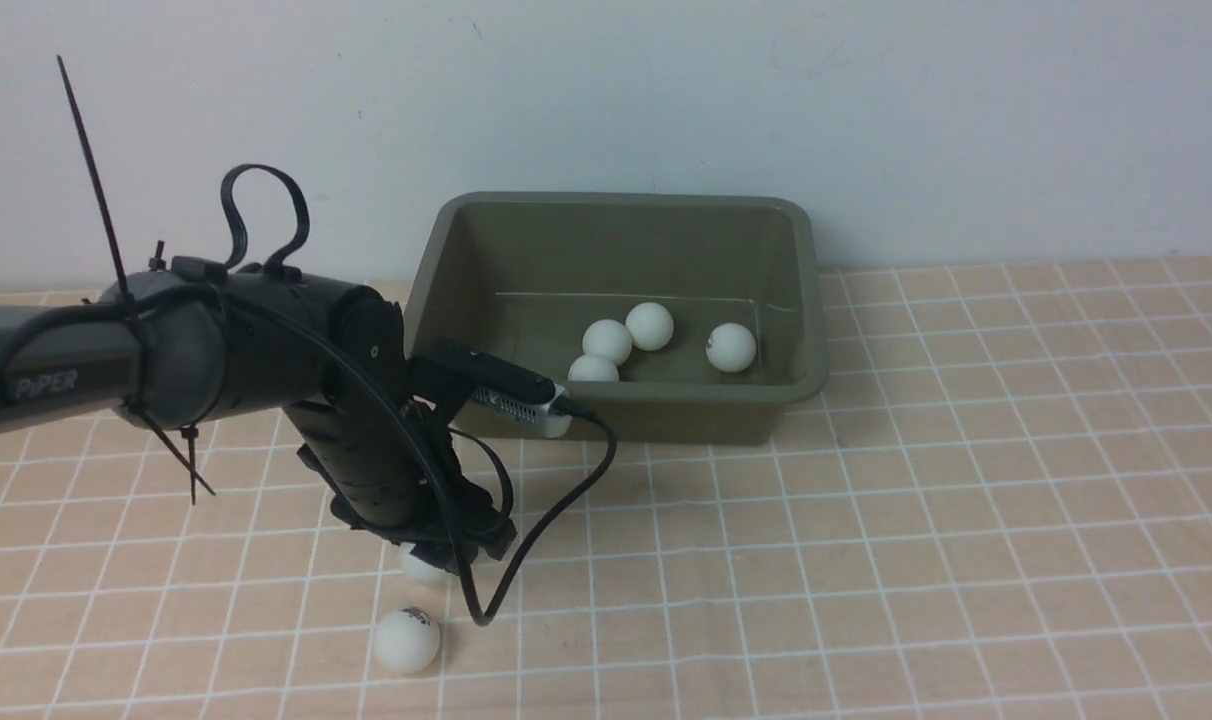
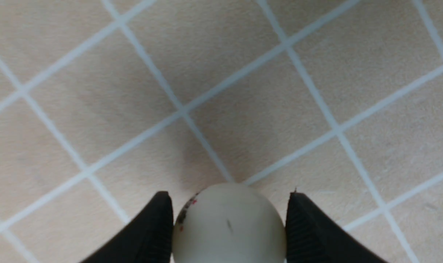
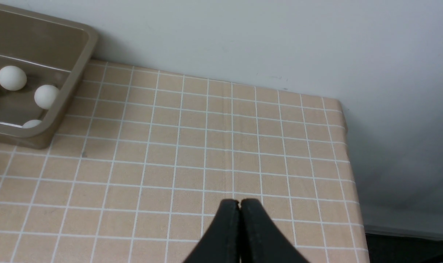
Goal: Put the table tennis balls into the box on the light coffee tablecloth.
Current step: 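Reach for and grasp a ping pong ball on the table beside the basket, then drop the ball into the bin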
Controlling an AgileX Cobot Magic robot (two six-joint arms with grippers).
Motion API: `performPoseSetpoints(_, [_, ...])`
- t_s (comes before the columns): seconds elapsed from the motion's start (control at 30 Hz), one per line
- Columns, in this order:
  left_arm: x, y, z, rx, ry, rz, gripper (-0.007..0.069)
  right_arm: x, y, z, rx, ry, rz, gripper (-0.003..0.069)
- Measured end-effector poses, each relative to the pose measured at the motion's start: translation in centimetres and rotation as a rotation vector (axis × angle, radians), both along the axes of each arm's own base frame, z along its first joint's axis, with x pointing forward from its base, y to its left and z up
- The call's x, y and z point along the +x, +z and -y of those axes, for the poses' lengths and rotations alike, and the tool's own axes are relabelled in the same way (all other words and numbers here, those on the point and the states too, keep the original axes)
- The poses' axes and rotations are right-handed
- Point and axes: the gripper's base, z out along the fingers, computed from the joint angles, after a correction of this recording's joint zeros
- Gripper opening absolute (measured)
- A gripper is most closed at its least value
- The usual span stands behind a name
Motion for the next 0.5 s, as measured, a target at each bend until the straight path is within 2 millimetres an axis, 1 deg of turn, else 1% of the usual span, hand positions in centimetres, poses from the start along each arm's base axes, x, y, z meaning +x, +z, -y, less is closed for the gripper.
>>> performPoseSetpoints(0.03, [0.0,0.7,0.0,0.003,-0.003,-0.001,0.0311,0.0,0.0,0.0,0.0,0.0,0.0,-0.0018])
performPoseSetpoints(0.1, [0.0,3.3,0.0,-0.001,-0.009,0.022,0.0311,0.0,0.0,0.0,0.0,0.0,0.0,-0.0018])
performPoseSetpoints(0.13, [0.0,3.7,0.0,-0.004,-0.009,0.028,0.0311,0.0,0.0,0.0,0.0,0.0,0.0,-0.0018])
performPoseSetpoints(0.17, [-0.1,5.9,-0.1,-0.015,-0.012,0.054,0.0311,0.0,0.0,0.0,0.0,0.0,0.0,-0.0018])
performPoseSetpoints(0.23, [-0.2,8.7,-0.1,-0.037,-0.013,0.111,0.0311,0.0,0.0,0.0,0.0,0.0,0.0,-0.0018])
performPoseSetpoints(0.27, [-0.2,9.1,-0.1,-0.041,-0.014,0.123,0.0311,0.0,0.0,0.0,0.0,0.0,0.0,-0.0018])
performPoseSetpoints(0.33, [0.5,12.2,0.1,-0.084,-0.022,0.256,0.0311,0.0,0.0,0.0,-0.002,0.0,0.0,-0.0018])
performPoseSetpoints(0.37, [0.5,12.4,0.2,-0.088,-0.024,0.269,0.0311,0.0,0.0,0.0,-0.002,0.0,0.0,-0.0018])
performPoseSetpoints(0.43, [1.8,13.9,0.7,-0.127,-0.045,0.398,0.0311,0.0,0.0,0.0,-0.003,-0.001,0.0,-0.0018])
performPoseSetpoints(0.5, [3.1,13.8,1.3,-0.152,-0.063,0.469,0.0311,0.0,0.0,0.0,-0.003,-0.001,0.0,-0.0018])
